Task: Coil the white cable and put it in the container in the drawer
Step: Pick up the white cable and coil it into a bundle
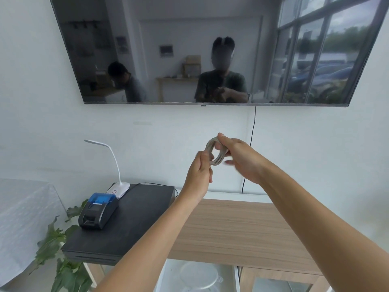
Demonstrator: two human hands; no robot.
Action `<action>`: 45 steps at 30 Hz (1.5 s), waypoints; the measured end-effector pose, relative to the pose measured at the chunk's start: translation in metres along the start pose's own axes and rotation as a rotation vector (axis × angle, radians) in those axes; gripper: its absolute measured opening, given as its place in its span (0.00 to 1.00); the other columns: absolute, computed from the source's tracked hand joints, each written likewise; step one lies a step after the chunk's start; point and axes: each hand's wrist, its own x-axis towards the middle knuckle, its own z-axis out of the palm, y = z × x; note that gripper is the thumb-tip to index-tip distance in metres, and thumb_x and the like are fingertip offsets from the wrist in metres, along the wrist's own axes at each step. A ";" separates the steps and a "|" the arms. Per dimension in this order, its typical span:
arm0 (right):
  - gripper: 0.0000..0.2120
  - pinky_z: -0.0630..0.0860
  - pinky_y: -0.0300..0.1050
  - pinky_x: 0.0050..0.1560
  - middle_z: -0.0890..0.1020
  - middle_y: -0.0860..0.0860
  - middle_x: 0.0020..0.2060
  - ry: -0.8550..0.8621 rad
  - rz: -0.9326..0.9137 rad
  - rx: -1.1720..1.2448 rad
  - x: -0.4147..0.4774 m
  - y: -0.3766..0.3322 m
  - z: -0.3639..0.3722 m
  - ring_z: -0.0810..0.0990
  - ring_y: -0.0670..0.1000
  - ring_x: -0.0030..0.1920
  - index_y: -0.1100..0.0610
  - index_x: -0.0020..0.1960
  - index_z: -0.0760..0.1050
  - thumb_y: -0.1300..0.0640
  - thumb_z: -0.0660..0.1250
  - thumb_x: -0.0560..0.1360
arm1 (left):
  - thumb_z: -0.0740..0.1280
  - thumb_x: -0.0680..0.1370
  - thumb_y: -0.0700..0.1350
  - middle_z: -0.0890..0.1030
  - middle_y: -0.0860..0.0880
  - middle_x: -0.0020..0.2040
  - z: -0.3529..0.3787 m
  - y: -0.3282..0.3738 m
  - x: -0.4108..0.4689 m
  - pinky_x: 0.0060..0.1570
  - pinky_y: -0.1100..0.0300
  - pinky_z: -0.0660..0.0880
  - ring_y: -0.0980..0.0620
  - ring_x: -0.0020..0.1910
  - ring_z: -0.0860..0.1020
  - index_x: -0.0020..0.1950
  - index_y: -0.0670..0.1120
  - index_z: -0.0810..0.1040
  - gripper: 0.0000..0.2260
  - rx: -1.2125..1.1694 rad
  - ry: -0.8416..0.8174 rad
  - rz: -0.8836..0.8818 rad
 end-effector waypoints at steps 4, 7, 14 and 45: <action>0.21 0.73 0.45 0.42 0.77 0.47 0.41 0.084 0.017 -0.107 -0.002 0.010 -0.010 0.76 0.49 0.42 0.53 0.45 0.78 0.38 0.58 0.82 | 0.50 0.85 0.54 0.70 0.50 0.30 -0.008 0.001 0.007 0.30 0.66 0.67 0.55 0.27 0.69 0.49 0.50 0.72 0.15 0.134 -0.012 0.041; 0.20 0.73 0.40 0.28 0.80 0.49 0.42 0.128 -0.089 -0.348 -0.005 0.010 -0.018 0.79 0.46 0.34 0.55 0.48 0.81 0.38 0.64 0.79 | 0.51 0.85 0.55 0.71 0.50 0.31 -0.014 -0.004 0.011 0.33 0.64 0.70 0.54 0.29 0.71 0.51 0.49 0.74 0.15 0.139 -0.002 -0.005; 0.15 0.80 0.39 0.30 0.88 0.53 0.42 0.105 -0.032 -0.298 0.000 0.018 -0.024 0.89 0.47 0.42 0.65 0.45 0.83 0.52 0.70 0.80 | 0.55 0.85 0.52 0.70 0.53 0.34 -0.017 -0.013 0.011 0.35 0.57 0.73 0.54 0.30 0.71 0.48 0.46 0.77 0.16 -0.018 -0.078 -0.079; 0.14 0.84 0.43 0.42 0.89 0.55 0.43 0.033 -0.040 -0.115 0.000 0.056 -0.042 0.88 0.51 0.45 0.67 0.50 0.83 0.55 0.69 0.81 | 0.71 0.79 0.41 0.84 0.41 0.54 -0.008 -0.028 0.030 0.52 0.50 0.81 0.46 0.50 0.84 0.68 0.53 0.74 0.19 -0.479 -0.190 -0.175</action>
